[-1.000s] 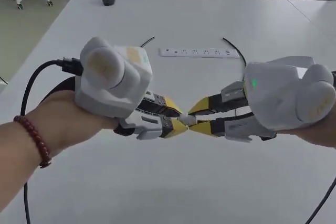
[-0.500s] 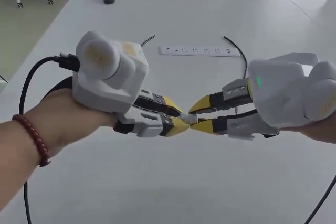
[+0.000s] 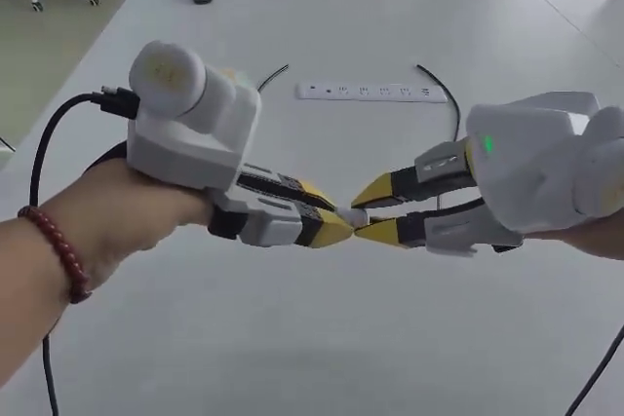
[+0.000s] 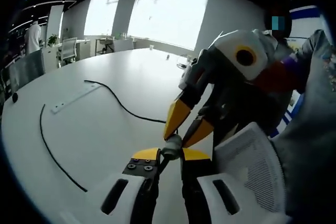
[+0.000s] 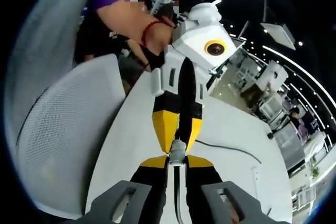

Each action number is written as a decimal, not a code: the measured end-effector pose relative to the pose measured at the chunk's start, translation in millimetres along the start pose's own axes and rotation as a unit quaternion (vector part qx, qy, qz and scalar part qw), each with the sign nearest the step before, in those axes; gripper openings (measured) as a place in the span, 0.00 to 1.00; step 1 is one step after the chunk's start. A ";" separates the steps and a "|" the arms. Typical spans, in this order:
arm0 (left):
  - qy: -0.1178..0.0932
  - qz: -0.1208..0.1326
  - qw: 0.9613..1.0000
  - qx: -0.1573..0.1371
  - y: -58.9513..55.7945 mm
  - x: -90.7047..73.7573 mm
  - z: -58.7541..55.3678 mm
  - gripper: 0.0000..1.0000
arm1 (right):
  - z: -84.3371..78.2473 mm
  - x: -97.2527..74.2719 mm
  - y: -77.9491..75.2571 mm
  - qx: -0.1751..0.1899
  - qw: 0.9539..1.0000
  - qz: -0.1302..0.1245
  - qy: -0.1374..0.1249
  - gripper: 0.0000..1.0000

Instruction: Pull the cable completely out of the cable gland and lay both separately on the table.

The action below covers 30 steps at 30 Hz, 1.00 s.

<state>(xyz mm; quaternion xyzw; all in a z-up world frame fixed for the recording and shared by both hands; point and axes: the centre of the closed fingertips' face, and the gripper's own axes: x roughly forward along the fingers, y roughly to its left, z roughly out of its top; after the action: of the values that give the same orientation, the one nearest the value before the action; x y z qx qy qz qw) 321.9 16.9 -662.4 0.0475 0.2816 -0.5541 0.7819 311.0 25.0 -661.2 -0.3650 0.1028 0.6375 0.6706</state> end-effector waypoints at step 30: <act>-0.005 0.007 0.999 0.038 3.8 -8.1 3.7 0.15 | -2.5 -6.7 -4.5 0.052 0.999 0.006 -0.005 0.00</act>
<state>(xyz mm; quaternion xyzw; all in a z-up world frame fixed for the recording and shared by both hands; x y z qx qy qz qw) 324.9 23.8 -656.2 0.0762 0.2565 -0.5592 0.7846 314.9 18.5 -657.4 -0.3254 0.1346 0.6371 0.6856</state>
